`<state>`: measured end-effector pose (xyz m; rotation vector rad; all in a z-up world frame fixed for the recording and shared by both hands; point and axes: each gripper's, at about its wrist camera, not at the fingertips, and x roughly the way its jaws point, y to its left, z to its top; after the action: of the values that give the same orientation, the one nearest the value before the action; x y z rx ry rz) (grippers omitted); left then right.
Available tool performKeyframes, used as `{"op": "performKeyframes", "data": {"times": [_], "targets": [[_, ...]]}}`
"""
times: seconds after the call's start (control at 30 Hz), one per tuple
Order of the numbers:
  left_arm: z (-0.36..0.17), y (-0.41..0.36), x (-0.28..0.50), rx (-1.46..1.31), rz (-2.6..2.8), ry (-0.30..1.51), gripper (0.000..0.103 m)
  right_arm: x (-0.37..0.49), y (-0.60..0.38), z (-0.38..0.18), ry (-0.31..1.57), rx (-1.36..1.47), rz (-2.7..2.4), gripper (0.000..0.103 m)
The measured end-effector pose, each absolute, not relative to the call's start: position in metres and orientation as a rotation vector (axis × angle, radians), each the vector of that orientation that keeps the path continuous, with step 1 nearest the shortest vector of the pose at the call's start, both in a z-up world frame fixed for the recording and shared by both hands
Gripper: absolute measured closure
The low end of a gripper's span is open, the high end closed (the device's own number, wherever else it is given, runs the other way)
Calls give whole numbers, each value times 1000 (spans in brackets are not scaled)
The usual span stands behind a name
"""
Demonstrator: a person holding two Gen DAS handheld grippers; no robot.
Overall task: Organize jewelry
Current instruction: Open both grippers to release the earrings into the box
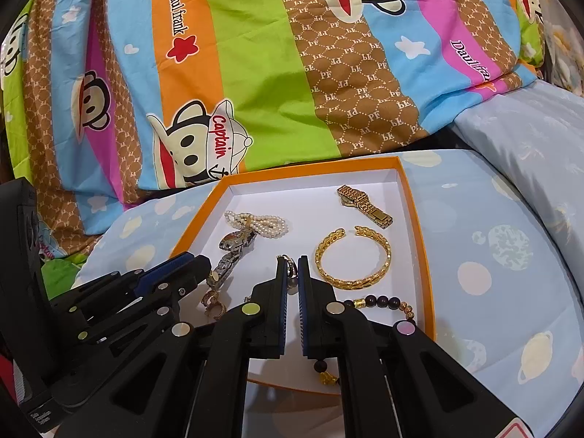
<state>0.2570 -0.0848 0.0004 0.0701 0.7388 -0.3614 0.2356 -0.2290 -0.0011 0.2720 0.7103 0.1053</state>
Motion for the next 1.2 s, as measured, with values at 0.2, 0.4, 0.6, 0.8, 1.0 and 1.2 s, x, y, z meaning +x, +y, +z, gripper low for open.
{"op": "performKeyframes", "data": {"times": [0.2, 0.4, 0.6, 0.8, 1.0, 1.2], "targets": [[1, -81, 259, 37, -361, 741, 89, 236, -229, 0, 706, 274, 108, 94], [2, -79, 259, 30, -346, 732, 81, 236, -233, 0, 700, 290, 102, 93], [2, -79, 259, 33, -345, 735, 81, 235, -232, 1, 701, 281, 103, 93], [1, -79, 260, 36, -344, 734, 81, 236, -232, 1, 701, 280, 103, 93], [1, -79, 260, 33, -340, 737, 81, 236, -232, 1, 702, 281, 103, 93], [1, -78, 260, 31, -340, 738, 80, 236, -232, 1, 703, 281, 103, 93]]}}
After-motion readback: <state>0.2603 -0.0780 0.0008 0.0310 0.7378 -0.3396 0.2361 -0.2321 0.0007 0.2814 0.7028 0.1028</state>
